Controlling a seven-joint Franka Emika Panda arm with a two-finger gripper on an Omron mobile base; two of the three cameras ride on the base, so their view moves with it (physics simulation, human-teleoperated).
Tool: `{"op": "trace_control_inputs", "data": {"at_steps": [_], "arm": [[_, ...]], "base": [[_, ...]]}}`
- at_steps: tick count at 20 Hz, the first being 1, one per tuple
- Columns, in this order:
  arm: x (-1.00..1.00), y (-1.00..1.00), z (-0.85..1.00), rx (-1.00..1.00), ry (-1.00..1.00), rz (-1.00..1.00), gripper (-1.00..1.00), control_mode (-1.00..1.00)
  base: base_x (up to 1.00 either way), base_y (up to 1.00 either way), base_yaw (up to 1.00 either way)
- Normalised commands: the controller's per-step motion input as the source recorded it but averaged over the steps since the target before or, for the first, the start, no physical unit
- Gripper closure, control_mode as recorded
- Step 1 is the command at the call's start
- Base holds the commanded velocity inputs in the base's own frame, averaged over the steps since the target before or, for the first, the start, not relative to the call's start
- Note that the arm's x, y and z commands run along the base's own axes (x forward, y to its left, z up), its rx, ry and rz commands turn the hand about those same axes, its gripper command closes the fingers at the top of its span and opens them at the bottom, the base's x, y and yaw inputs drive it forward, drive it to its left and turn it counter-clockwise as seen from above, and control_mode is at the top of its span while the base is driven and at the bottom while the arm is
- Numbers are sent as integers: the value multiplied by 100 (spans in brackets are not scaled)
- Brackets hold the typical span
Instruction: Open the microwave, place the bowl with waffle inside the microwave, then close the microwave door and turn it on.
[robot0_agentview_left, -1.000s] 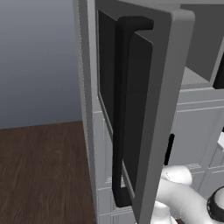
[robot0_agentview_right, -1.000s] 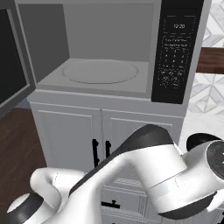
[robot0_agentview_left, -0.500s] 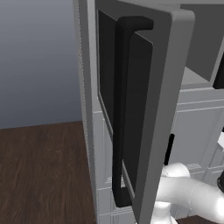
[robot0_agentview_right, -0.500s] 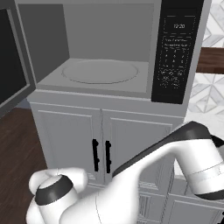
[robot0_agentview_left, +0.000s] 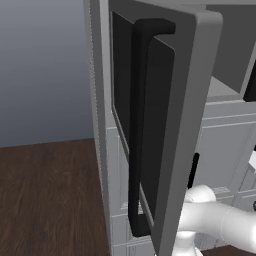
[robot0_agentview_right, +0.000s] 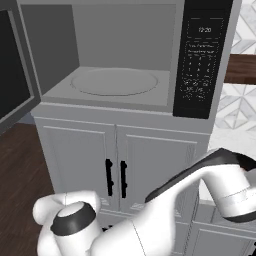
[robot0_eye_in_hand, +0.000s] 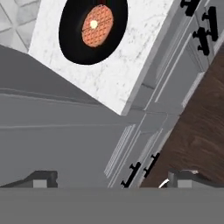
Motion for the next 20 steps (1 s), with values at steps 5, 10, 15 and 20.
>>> {"op": "trace_control_inputs", "data": {"at_steps": [5,10,15,20], "arm": [[24,-19,-21,14,-2,-33,-100,-100],[71,-20,0,10,2,-3,-100,-100],[39,-52,-17,9,2,4,-100,-100],[24,-53,-52,8,0,4,-100,-100]], "base": [[0,0,0],[0,0,0],[0,0,0],[0,0,0]]}}
